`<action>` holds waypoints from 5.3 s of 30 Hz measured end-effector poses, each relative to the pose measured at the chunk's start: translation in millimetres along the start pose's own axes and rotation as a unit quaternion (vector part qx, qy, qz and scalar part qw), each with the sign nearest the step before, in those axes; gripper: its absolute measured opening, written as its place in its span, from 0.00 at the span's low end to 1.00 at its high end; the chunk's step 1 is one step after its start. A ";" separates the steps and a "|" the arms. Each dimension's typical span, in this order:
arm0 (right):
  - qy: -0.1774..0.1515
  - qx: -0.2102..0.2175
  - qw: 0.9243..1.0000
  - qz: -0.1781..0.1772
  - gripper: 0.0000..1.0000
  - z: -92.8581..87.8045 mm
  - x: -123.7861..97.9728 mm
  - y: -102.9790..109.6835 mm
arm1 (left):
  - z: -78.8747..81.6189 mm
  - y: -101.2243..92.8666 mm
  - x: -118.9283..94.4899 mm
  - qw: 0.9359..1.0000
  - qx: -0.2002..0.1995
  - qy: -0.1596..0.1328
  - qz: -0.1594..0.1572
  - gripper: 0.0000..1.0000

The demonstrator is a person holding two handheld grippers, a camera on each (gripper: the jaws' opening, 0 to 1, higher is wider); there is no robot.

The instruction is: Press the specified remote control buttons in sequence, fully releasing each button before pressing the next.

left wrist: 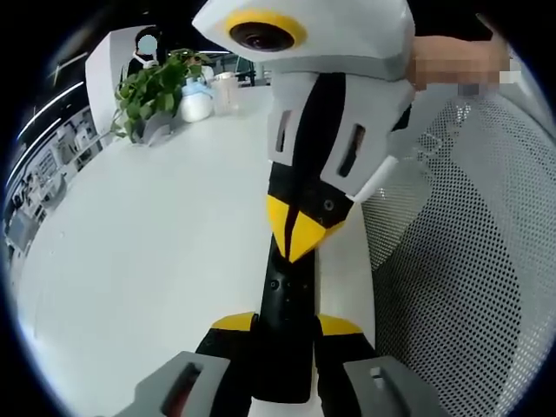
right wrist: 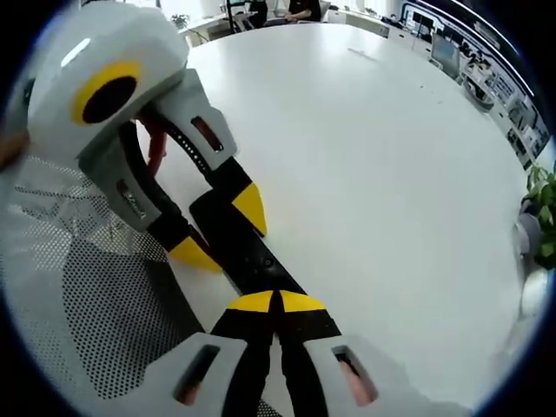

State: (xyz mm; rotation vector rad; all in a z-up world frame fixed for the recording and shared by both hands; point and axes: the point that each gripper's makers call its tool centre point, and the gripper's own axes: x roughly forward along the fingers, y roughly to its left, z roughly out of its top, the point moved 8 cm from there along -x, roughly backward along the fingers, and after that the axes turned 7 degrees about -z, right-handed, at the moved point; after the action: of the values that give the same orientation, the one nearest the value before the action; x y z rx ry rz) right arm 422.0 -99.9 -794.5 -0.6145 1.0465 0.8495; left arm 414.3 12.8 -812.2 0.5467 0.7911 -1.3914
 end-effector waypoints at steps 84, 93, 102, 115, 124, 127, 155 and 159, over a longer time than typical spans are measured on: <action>-0.027 0.147 0.988 0.025 0.00 -2.0 -0.6 15.8 | -8.6 -5.1 -8.2 1.000 -0.016 0.010 0.014 0.26; -0.057 0.173 0.983 0.027 0.00 1.5 -4.6 14.9 | -8.7 -8.6 -5.8 1.000 -0.005 0.007 0.006 0.24; -0.071 0.205 0.975 0.044 0.00 1.4 -5.0 19.5 | -5.8 -25.1 -0.1 0.999 0.039 0.013 -0.033 0.24; -0.044 0.145 0.988 0.035 0.00 3.3 7.6 23.6 | -4.9 -23.3 -1.6 0.999 0.034 0.014 -0.033 0.24; -0.051 0.115 0.992 0.026 0.00 0.4 4.5 26.0 | -2.1 -23.6 -1.3 0.998 0.035 0.028 -0.032 0.25; -0.050 0.102 0.993 0.023 0.00 1.0 4.4 26.5 | -1.9 -23.7 -1.1 0.998 0.036 0.030 -0.033 0.24; -0.065 0.086 0.994 0.016 0.00 -0.5 6.3 27.7 | -1.9 -23.5 -1.4 0.999 0.031 0.029 -0.034 0.24; -0.068 0.112 0.991 0.023 0.00 -1.5 7.2 25.2 | -1.1 -24.3 -1.0 0.998 0.036 0.033 -0.031 0.24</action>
State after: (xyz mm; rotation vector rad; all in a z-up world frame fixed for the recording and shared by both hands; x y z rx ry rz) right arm 401.9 -85.1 -802.7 -0.3382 1.0174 0.7895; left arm 390.1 11.2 -809.5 0.6307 0.8188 -1.4699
